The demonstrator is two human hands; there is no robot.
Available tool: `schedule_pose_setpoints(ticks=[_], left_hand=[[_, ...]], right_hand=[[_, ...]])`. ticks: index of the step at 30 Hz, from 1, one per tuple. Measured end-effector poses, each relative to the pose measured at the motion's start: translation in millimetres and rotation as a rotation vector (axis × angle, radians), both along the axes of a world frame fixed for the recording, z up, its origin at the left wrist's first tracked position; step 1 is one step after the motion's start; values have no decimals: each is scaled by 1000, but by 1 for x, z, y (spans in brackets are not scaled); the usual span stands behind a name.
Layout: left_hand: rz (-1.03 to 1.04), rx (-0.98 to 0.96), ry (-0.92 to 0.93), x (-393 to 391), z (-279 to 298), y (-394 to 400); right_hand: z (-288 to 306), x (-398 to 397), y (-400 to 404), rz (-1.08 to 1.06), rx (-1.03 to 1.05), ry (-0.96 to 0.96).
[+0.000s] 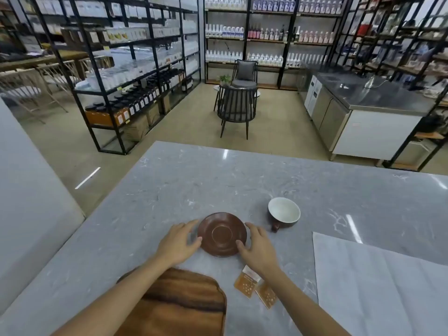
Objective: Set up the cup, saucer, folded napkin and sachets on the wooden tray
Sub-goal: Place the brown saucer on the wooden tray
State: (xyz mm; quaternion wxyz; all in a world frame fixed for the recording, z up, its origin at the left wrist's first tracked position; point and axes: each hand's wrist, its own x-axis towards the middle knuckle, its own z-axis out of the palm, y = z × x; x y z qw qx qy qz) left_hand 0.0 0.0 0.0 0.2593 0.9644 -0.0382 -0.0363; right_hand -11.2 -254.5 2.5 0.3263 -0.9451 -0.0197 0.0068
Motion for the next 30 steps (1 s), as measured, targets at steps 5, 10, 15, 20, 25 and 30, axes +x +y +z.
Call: schedule_pose_setpoints(ticks=[5,10,15,20,25,30], left_hand=[[-57,-71,49,15,-8,-1],[-84,-87,37,25,-14,-2],[-78,-128,15,25,-18,-6],[-87,-154,19,25,-18,-7],[-69,-167,-21,19,-18,-3],[-39,-251,-88,4,-10,-4]], right_hand=[[-6,10,-1,8,4,43],[-13,15,1,18,41,61],[-15,15,2,22,66,48],[-16,16,2,28,67,46],[-13,9,4,9,80,15],[-6,-5,7,12,126,-69]])
